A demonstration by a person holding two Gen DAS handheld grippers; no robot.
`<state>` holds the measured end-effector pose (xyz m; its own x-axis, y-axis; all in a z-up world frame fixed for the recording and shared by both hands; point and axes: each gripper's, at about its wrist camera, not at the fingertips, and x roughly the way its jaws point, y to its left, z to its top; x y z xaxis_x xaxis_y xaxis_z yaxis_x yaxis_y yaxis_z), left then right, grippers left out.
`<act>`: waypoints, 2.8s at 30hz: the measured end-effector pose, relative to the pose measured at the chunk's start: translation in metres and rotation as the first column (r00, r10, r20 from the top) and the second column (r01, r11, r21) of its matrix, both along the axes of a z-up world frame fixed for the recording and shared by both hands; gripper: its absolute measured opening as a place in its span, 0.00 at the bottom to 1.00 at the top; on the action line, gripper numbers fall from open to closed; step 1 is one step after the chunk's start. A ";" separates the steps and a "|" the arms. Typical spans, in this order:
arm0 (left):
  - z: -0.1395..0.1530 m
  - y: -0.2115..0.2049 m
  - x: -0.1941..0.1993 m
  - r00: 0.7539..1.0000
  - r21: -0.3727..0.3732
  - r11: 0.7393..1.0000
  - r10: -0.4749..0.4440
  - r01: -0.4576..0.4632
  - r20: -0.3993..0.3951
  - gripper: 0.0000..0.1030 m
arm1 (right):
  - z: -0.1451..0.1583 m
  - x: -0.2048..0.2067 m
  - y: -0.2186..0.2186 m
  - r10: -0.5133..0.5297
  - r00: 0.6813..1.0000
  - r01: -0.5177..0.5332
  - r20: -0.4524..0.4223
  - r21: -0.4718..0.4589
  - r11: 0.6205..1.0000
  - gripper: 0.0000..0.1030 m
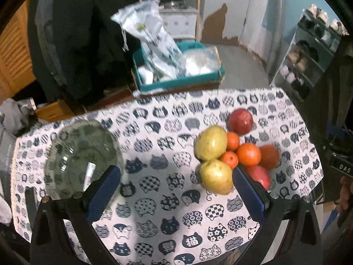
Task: Organize fruits
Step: 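Move the left tool to a yellow pear while the right tool reaches a large orange, then close the left tool on the yellow pear while the right tool grasps the orange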
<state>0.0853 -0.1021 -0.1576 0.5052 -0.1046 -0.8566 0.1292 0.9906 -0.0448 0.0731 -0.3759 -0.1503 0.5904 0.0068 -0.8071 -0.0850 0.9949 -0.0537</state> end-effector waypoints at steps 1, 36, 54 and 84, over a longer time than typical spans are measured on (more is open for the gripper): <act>-0.006 -0.002 0.002 1.000 -0.005 1.000 -0.003 0.003 -0.017 0.99 | -0.007 0.003 -0.001 -0.003 1.000 0.003 -0.022 -0.001 1.000 0.83; -0.132 -0.072 0.049 0.944 -0.074 0.994 -0.103 0.084 -0.313 0.95 | -0.138 0.068 -0.018 0.098 0.915 -0.006 -0.391 0.231 0.973 0.71; -0.147 -0.074 0.051 0.925 -0.158 0.984 -0.133 0.080 -0.356 0.67 | -0.141 0.067 -0.036 0.030 0.926 0.015 -0.375 0.116 0.993 0.67; -0.052 -0.027 0.012 0.995 -0.032 0.997 -0.079 0.077 -0.057 0.66 | -0.035 0.030 0.045 0.100 0.994 -0.097 -0.038 0.064 0.993 0.64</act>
